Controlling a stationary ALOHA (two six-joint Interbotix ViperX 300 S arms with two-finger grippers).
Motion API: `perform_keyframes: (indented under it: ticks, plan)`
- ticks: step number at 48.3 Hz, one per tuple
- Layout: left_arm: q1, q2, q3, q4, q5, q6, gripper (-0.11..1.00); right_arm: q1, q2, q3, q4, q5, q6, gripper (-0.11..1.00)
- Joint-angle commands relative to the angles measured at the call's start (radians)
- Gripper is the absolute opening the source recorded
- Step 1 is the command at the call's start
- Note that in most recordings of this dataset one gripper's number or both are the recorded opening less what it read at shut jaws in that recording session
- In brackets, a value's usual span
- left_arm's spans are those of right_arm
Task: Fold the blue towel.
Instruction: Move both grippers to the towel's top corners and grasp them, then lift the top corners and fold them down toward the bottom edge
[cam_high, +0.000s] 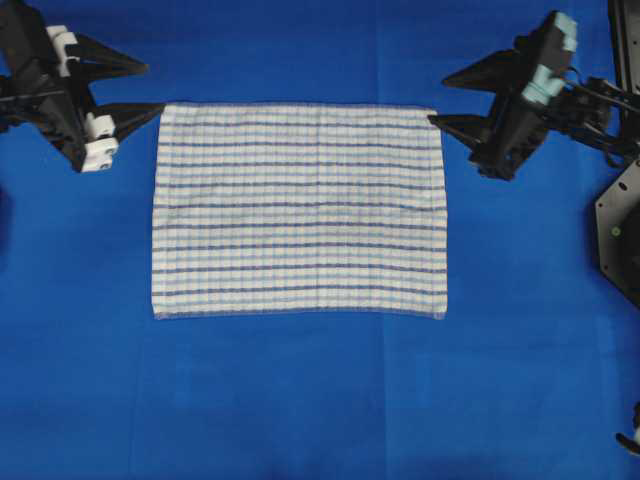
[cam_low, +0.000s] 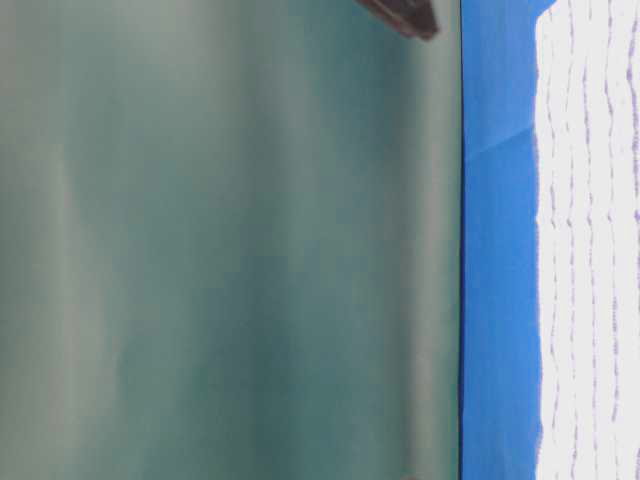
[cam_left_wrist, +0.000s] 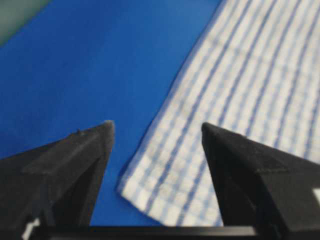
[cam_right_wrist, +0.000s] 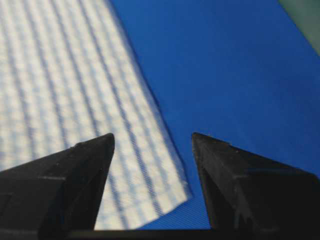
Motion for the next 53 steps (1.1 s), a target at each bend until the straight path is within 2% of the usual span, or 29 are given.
perform_keyframes:
  ticks: [1,15,32,39,43,46,53]
  plan:
    - [0.017,0.064,-0.009,-0.002,-0.054,0.003,0.64,-0.029,0.064,-0.021,0.003,-0.046,0.002,0.69]
    - [0.054,0.241,-0.017,-0.002,-0.140,0.002,0.63,-0.049,0.245,-0.023,0.040,-0.155,0.002,0.69]
    - [0.055,0.391,-0.049,-0.002,-0.181,-0.008,0.63,-0.043,0.304,-0.023,0.055,-0.181,0.002,0.66]
    - [0.055,0.411,-0.066,-0.002,-0.175,-0.008,0.61,-0.041,0.324,-0.025,0.055,-0.181,0.002,0.54]
    - [0.051,0.431,-0.072,-0.003,-0.169,-0.008,0.55,-0.041,0.337,-0.025,0.055,-0.181,0.002,0.41]
    - [0.044,0.451,-0.077,-0.002,-0.161,-0.008,0.47,-0.037,0.345,-0.025,0.055,-0.190,0.002,0.31]
    - [0.029,0.471,-0.078,-0.002,-0.160,-0.003,0.18,-0.021,0.347,-0.025,0.055,-0.202,0.002,0.12]
